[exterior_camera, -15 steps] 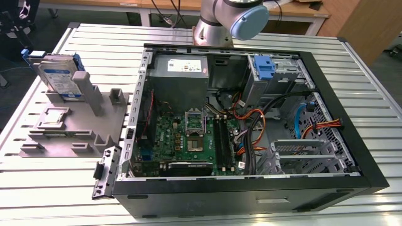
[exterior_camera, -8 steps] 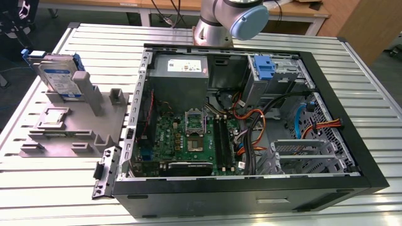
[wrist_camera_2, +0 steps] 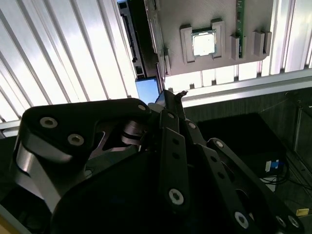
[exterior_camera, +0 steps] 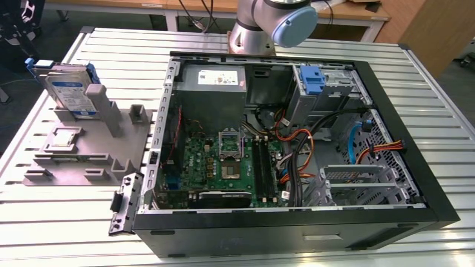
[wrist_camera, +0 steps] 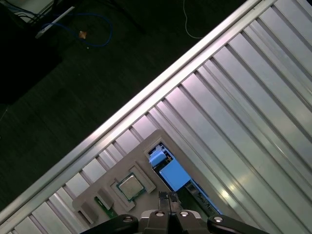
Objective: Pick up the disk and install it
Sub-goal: 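Pick up the disk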
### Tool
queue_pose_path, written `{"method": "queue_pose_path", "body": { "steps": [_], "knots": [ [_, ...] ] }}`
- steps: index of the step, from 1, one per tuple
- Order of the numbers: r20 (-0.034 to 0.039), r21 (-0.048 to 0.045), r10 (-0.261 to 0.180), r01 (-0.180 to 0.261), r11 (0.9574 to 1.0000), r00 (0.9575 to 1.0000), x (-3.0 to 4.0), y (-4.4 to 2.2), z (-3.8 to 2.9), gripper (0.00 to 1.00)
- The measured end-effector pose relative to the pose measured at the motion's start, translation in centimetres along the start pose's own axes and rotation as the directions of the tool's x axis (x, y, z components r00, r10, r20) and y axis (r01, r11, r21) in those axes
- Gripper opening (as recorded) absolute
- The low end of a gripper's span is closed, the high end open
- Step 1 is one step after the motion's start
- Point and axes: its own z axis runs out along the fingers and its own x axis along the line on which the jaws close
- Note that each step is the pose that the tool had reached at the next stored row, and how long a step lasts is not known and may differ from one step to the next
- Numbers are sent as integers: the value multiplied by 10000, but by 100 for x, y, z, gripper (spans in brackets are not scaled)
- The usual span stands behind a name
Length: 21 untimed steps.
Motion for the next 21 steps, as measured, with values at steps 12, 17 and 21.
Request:
{"method": "queue_pose_path", "body": {
  "steps": [12,17,21],
  "knots": [
    [-6,-2,-131,131,9999,9999,1,1,0,10],
    [-35,-16,-898,898,9960,9960,0,1,2,10],
    [-63,-31,-1605,1605,9870,9870,0,0,7,10]
  ]
}}
